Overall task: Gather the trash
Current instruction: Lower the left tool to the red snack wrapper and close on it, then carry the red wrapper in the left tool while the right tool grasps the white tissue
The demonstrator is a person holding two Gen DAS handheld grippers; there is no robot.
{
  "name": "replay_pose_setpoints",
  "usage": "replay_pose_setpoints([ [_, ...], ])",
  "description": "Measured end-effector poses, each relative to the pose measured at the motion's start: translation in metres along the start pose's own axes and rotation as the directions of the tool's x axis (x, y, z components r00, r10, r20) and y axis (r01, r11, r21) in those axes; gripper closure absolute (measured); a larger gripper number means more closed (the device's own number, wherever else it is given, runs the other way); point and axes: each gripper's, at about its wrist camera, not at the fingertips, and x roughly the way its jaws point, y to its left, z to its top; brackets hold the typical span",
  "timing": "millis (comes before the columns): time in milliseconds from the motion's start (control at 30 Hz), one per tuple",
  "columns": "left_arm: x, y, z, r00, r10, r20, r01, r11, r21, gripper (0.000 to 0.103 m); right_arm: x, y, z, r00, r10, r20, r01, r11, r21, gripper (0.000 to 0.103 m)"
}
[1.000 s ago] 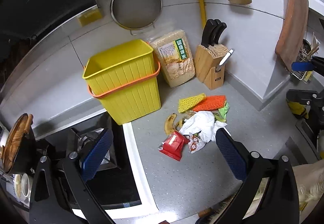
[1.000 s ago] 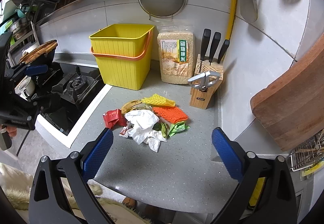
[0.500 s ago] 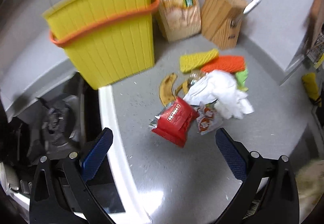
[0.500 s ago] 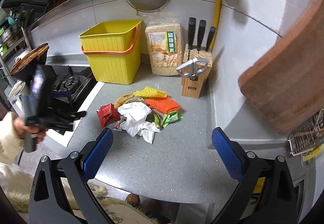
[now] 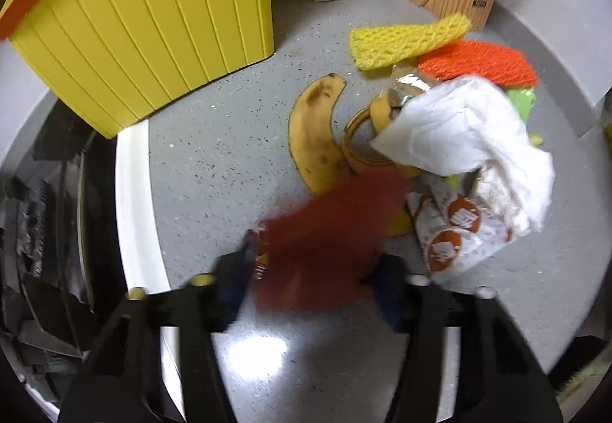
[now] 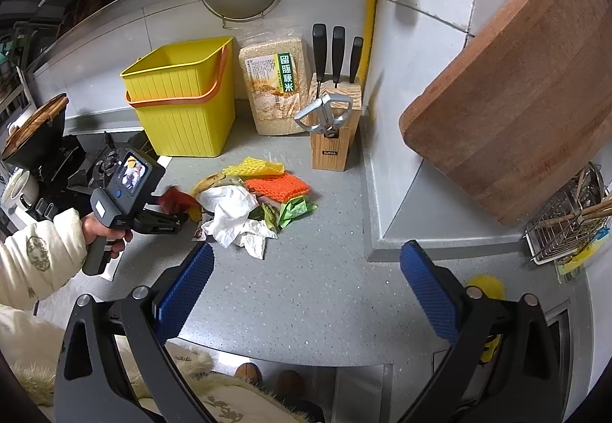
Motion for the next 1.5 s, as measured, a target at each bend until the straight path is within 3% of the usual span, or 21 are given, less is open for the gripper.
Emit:
replay_pose_setpoints([
  [133, -0.033, 0.012, -0.011, 0.996, -0.056, 0.066, 0.061, 0.996, -0.071, 0.061, 0.006, 0.004, 0.003, 0.999, 0.040, -0.015, -0.040, 0.999, -0.006, 0.008],
  [233, -0.070, 0.023, -0.027, 0.982, -0.111, 0.151, 0.135, 0.977, -0.162, 0.061, 0.015, 0.009, 0.005, 0.997, 0.067, -0.031, -0.068, 0.998, -0.017, 0.008],
  [367, -0.114, 0.029, -0.048, 0.965, -0.101, 0.241, 0.160, 0.957, -0.240, 0.061, 0.037, 0.015, 0.005, 0.988, 0.140, -0.061, -0.142, 0.990, -0.016, 0.008],
  [700, -0.174, 0.019, -0.068, 0.938, 0.024, 0.346, 0.076, 0.959, -0.274, 0.061, 0.128, 0.036, -0.002, 0.956, 0.246, -0.159, -0.249, 0.968, -0.004, 0.008],
  [833, -0.170, 0.014, -0.071, 0.937, 0.037, 0.347, 0.068, 0.956, -0.286, 0.061, 0.185, 0.050, 0.006, 0.918, 0.335, -0.210, -0.323, 0.942, 0.091, 0.008],
  [1000, -0.174, 0.008, -0.082, 0.936, 0.077, 0.344, 0.036, 0.950, -0.310, 0.061, 0.258, 0.072, 0.017, 0.900, 0.311, -0.305, -0.289, 0.950, 0.118, 0.022],
  [1167, -0.179, 0.008, -0.094, 0.941, 0.090, 0.326, 0.023, 0.945, -0.327, 0.061, 0.307, 0.086, 0.014, 0.857, 0.300, -0.420, -0.263, 0.954, 0.146, 0.026],
  [1267, -0.180, 0.012, -0.100, 0.943, 0.107, 0.315, 0.008, 0.939, -0.343, 0.061, 0.310, 0.088, 0.014, 0.847, 0.329, -0.417, -0.281, 0.944, 0.174, 0.056],
  [1300, -0.180, 0.013, -0.101, 0.944, 0.111, 0.310, 0.004, 0.937, -0.349, 0.061, 0.306, 0.088, 0.014, 0.846, 0.356, -0.397, -0.306, 0.934, 0.187, 0.076],
  [1333, -0.179, 0.015, -0.102, 0.945, 0.114, 0.306, 0.003, 0.935, -0.356, 0.061, 0.301, 0.086, 0.014, 0.848, 0.370, -0.379, -0.318, 0.928, 0.196, 0.085],
  [1433, -0.179, 0.018, -0.103, 0.946, 0.120, 0.302, -0.001, 0.931, -0.365, 0.061, 0.280, 0.079, 0.014, 0.867, 0.383, -0.318, -0.326, 0.920, 0.216, 0.095],
  [1500, -0.179, 0.020, -0.102, 0.945, 0.118, 0.305, 0.003, 0.929, -0.369, 0.061, 0.261, 0.070, 0.013, 0.851, 0.452, -0.267, -0.382, 0.882, 0.275, 0.097],
])
